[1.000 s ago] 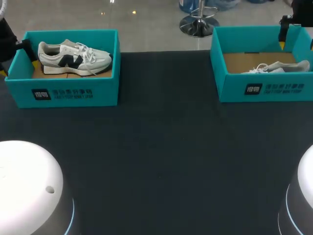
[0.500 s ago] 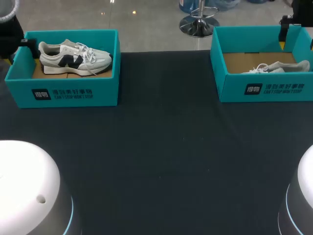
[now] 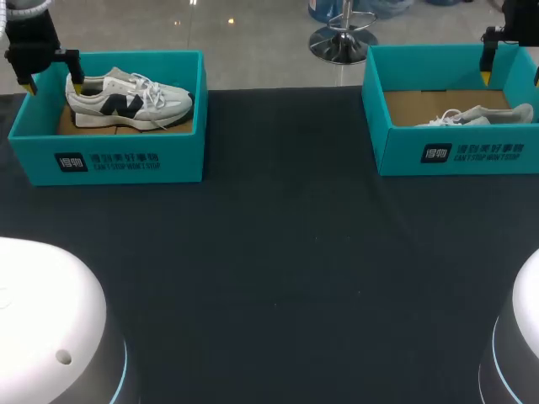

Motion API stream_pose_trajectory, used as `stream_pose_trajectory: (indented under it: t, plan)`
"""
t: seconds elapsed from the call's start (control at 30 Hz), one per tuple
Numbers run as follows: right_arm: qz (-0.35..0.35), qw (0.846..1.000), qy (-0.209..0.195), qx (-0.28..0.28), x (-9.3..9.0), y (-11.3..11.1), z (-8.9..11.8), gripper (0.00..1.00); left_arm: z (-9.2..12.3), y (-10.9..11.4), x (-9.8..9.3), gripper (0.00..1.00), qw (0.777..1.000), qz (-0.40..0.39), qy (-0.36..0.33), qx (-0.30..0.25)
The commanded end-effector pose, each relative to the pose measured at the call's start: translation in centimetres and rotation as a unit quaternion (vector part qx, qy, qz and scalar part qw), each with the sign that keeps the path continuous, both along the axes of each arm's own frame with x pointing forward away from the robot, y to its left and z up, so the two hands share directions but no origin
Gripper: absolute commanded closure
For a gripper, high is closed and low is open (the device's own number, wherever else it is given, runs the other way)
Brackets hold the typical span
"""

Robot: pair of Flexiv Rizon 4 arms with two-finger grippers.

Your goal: Take the shoe out of the shoebox, open the shoe tongue, remove and reinsert the insole, then place the shoe into the shoebox

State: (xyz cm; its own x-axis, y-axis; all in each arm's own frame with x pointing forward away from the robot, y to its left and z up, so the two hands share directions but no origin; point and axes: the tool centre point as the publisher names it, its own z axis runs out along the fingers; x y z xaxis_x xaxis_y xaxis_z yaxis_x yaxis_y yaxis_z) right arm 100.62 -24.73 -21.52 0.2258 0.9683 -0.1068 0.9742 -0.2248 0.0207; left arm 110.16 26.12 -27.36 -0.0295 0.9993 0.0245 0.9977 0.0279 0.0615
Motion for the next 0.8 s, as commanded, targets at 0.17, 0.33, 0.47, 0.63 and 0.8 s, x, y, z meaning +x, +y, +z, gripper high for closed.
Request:
stream_pose_trajectory:
  t: [0.17,0.33,0.47,0.63,0.8]
  plan:
    - [0.000,1.000,0.001,0.000,0.1,0.0,0.0,0.00,-0.4,0.2,1.8,0.00,1.000,-0.011,0.000,-0.003]
    - [0.000,1.000,0.001,0.000,0.1,0.0,0.0,0.00,-1.2,1.0,4.1,0.00,1.000,-0.013,-0.005,0.002]
    - [0.000,1.000,0.001,0.000,0.1,0.0,0.0,0.00,-2.0,1.2,5.9,0.00,1.000,-0.009,-0.014,0.013]
    - [0.000,1.000,0.001,0.000,0.1,0.0,0.0,0.00,-2.8,1.6,8.4,0.00,1.000,-0.010,-0.004,0.006]
    - [0.000,1.000,0.001,0.000,0.1,0.0,0.0,0.00,-3.4,1.5,10.4,0.00,1.000,-0.004,0.008,0.005]
